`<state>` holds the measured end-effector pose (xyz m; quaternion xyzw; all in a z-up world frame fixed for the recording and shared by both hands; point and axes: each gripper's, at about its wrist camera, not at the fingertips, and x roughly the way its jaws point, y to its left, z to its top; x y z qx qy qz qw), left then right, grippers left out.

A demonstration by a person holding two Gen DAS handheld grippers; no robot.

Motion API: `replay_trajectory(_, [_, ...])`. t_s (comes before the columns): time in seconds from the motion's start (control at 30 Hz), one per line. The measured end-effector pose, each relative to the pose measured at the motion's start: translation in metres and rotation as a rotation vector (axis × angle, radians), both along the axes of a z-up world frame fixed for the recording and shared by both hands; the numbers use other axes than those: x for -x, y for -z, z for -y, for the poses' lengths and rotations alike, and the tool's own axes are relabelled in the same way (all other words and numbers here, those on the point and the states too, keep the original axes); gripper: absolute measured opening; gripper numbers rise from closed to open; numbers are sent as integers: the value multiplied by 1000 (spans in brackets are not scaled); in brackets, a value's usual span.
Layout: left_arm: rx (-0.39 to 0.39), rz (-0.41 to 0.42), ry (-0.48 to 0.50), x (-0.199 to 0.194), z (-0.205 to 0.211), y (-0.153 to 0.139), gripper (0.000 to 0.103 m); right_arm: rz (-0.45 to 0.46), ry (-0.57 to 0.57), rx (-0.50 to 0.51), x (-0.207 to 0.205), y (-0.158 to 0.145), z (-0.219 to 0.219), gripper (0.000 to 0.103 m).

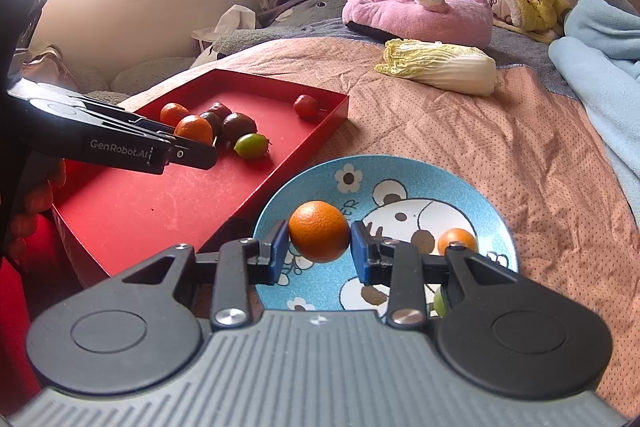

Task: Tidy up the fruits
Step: 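Carry both held mandarins over the blue plate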

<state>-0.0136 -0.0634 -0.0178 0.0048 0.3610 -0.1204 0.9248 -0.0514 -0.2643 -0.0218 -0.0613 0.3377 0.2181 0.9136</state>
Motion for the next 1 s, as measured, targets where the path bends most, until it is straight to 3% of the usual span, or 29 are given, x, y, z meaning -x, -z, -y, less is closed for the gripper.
replay_trajectory(0.37, [35,-14,78,-5,33,-2,41,-30,31,16,5,11,17,39])
replay_trajectory(1.0, [-10,-58,194,-9,89,19,41,-60,50,26,10,20,31,39])
